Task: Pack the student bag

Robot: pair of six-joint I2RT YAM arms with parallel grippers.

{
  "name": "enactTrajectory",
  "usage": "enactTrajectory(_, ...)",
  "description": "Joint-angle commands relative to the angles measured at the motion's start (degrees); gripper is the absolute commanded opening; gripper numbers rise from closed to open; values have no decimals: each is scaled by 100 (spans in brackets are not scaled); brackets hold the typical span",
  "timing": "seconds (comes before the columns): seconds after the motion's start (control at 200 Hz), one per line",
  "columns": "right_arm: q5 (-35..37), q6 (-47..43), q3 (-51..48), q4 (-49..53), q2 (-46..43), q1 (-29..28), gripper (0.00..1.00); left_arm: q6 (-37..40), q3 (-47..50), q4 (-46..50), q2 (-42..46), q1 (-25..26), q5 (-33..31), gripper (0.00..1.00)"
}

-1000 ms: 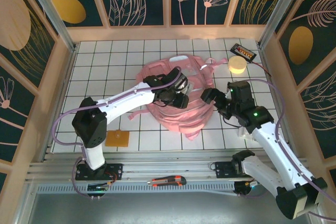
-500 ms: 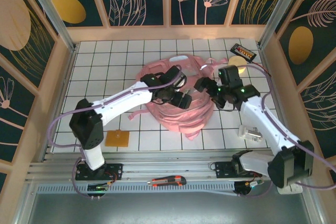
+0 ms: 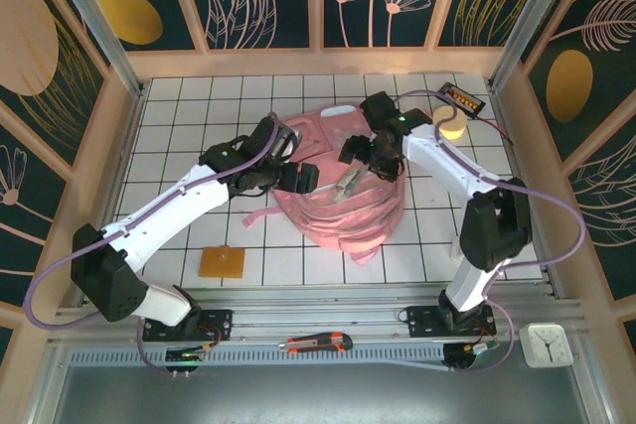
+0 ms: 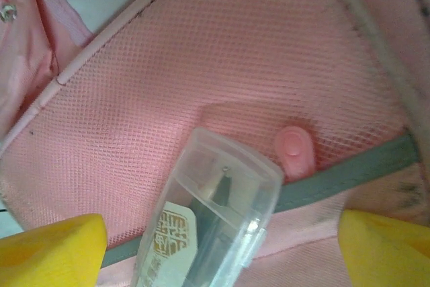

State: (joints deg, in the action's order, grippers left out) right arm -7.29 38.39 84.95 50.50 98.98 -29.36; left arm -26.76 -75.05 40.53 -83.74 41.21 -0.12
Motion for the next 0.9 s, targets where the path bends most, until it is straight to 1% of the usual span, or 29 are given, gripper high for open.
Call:
enactTrajectory(0.0,289,34,465,545,298,-166,89,-93,135,-114,-10,-77,-148,87)
enactTrajectory(0.085,346,77,727,663,572,-347,88,-71,222,-218,38,-131,-67,88)
enactTrajectory(0.25,354,165,942,734,861,-419,75,70,429,-331,141,-253,15,88)
enactTrajectory(0.34,351,172,938,792,954,-454,70,118,554,-377,188,-309,69,88)
enactTrajectory(0.53,420,152,918,888,1050,-466,64,101,875,-527,405,-366,166,88)
enactTrajectory(0.605,421,122,938,902,1060,-478,63,83,972,-544,486,-379,169,88)
enactTrajectory(0.716,413,124,997,795,991,-478,59,50,1077,-548,607,-393,147,88)
enactTrajectory(0.801,294,174,1015,596,866,-482,54,52,1114,-539,671,-390,152,88)
enactTrajectory(0.866,225,241,954,455,744,-475,53,95,1115,-535,701,-392,173,88)
enactTrajectory(0.896,185,262,910,368,676,-482,51,116,1107,-523,720,-388,159,88)
